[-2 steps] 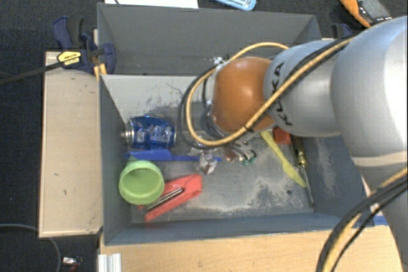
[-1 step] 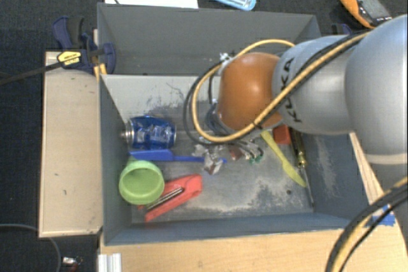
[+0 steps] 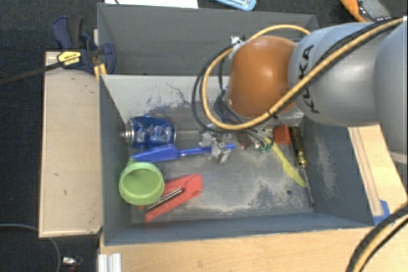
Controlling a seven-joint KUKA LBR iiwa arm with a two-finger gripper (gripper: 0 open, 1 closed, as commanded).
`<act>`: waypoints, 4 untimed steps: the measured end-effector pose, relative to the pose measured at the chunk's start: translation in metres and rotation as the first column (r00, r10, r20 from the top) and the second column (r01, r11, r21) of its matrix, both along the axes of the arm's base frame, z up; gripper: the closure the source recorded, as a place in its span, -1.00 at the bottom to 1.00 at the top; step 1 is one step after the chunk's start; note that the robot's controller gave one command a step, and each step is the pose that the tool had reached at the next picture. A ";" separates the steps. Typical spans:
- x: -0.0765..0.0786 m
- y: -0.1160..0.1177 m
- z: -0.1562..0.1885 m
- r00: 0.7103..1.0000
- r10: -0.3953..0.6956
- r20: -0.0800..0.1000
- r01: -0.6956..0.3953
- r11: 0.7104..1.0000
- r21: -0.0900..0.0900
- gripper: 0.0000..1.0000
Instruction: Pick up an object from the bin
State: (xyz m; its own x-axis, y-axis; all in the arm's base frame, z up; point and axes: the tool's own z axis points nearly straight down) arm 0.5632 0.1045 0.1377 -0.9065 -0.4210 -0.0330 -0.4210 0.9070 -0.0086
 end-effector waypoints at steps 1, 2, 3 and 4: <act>0.003 -0.018 -0.026 1.000 -0.002 -0.005 0.002 1.000 -0.001 1.00; 0.007 -0.021 -0.039 0.997 -0.075 -0.001 0.075 0.997 0.004 1.00; -0.024 -0.010 -0.052 0.997 -0.074 0.000 0.074 0.997 0.004 1.00; 0.002 -0.023 -0.007 0.996 -0.094 -0.001 0.094 0.996 0.004 1.00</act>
Offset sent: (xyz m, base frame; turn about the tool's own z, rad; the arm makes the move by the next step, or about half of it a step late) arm 0.0062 -0.0206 -0.0386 0.0736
